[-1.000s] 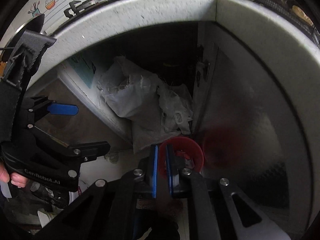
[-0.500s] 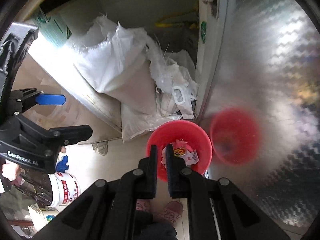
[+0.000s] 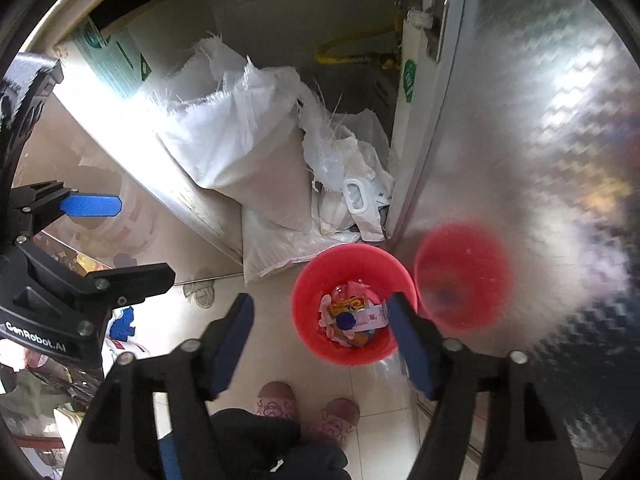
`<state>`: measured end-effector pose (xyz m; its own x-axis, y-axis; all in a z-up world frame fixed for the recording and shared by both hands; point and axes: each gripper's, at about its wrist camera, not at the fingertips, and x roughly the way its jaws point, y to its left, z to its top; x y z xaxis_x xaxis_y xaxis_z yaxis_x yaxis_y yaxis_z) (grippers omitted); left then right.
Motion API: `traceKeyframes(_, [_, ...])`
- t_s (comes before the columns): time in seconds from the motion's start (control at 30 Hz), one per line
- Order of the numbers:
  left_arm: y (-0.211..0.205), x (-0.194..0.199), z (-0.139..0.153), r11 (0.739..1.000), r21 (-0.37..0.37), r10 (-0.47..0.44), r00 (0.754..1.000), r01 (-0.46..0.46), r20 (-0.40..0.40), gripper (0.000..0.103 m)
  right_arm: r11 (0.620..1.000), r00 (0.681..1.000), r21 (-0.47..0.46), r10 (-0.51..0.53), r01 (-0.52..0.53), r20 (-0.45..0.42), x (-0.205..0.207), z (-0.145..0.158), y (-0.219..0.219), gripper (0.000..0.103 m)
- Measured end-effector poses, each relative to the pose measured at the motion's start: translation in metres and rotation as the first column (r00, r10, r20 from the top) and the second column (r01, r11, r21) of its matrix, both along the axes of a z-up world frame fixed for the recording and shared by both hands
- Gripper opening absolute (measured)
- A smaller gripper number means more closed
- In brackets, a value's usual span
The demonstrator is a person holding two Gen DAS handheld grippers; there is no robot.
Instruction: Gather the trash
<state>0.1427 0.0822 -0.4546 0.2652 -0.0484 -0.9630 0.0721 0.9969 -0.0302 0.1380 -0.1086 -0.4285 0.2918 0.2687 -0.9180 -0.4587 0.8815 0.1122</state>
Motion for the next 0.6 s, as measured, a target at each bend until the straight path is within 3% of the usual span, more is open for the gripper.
traceKeyframes(0.23, [-0.004,-0.017,0.058,1.000,-0.003,0.026,0.999,-0.026,0.017,0.103,1.000,1.000,-0.007,0.013,-0.012,0.022,-0.011,0.053,0.000,0.087])
traceKeyframes(0.6, [-0.005,-0.042,0.166,0.994,0.002,0.107,0.989,-0.107,0.102,0.103,0.998,0.995,0.004,0.062,-0.063,0.081,-0.023,0.148,-0.003,0.098])
